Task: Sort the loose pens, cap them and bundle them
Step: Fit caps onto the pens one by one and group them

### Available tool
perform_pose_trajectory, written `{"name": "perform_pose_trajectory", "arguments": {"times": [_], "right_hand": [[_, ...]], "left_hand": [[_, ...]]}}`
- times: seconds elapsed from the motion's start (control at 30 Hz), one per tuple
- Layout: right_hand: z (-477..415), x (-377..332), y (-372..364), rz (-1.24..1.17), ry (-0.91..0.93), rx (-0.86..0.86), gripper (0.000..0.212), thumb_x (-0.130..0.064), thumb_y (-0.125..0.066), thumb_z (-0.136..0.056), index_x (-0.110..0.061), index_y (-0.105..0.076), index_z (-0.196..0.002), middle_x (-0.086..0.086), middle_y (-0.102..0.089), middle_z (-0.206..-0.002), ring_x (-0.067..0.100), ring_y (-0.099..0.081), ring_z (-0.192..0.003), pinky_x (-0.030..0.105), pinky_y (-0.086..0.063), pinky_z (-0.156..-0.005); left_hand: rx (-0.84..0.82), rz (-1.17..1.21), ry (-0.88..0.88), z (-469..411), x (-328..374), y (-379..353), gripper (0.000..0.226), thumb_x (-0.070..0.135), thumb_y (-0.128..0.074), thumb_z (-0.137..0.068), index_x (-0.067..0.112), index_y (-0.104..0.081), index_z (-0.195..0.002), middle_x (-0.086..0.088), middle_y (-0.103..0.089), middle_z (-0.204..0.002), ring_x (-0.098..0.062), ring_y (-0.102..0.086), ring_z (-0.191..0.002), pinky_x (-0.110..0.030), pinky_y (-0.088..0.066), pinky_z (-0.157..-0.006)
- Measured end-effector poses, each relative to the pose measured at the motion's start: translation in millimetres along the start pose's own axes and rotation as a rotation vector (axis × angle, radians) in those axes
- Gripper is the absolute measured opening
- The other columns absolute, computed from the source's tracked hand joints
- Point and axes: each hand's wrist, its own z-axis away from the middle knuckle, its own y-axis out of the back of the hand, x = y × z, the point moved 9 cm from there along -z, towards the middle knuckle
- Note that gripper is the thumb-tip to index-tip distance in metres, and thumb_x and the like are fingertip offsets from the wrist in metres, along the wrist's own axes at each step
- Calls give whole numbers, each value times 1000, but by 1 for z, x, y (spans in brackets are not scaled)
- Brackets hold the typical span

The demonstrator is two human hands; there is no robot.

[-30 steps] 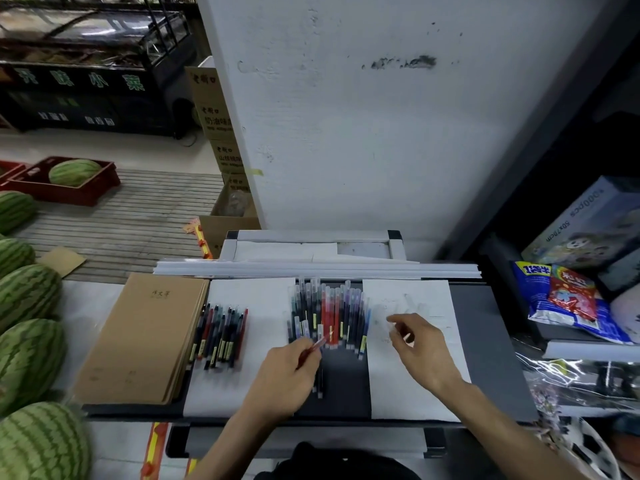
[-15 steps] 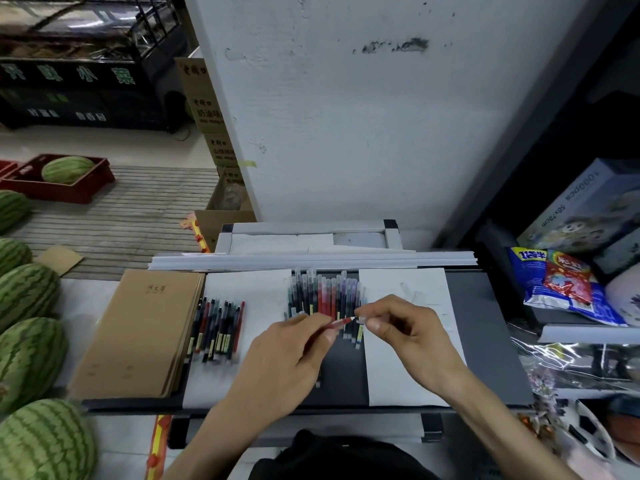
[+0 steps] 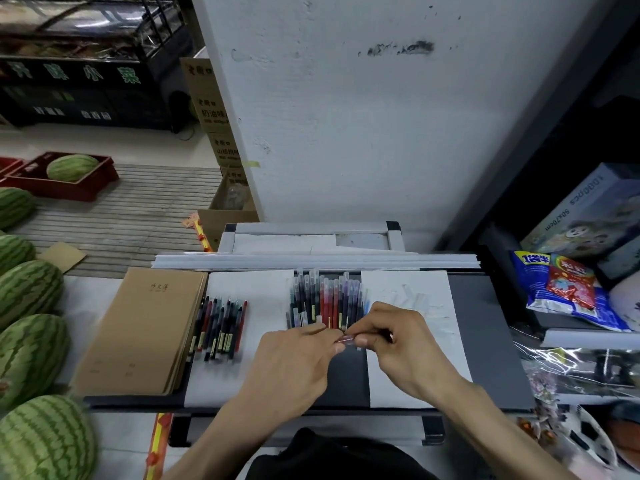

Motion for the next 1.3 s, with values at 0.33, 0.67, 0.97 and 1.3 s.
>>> {"name": "perform_pose_trajectory", "arguments": {"times": [0.33,0.67,0.97,1.3], "right_hand": [[0,20,-6,-601,-171,63,15,1,-69,-95,-5,-80,-87,2,-72,-72,9,-61,-64,18,-49,-64],[1,81,-45,-811,-424,168,13,-5,-63,-101,6,-71,-102,21,-78,-97,32,-77,-96,32,-62,-81],[-22,134,-52,-351,-519,136,17,-21,-70,-99,-6,-74,-92,8,-79,-80,23,-77,-74,31,-61,-72],[-61,143,-80,227,-492,-27,39,-34,-77,-93,1,-76,-74,5,-71,-57,13,-71,-56,30,-61,-67]], "left_hand": [[84,182,19,-13,1,6,30,48,-41,-110,39,-65,-126,14,-67,-105,-12,-63,-93,-37,-53,-74],[-38,487,103,-14,-28,-59,17,32,-59,-99,35,-67,-113,12,-63,-88,-8,-60,-79,-29,-50,-74],[-25,372,486,14,-154,-94,27,25,-62,-102,20,-72,-126,10,-67,-93,0,-61,-80,-17,-44,-72],[7,115,735,12,-215,-90,10,13,-53,-96,11,-57,-88,-4,-60,-82,-21,-53,-67,-38,-53,-66]]}}
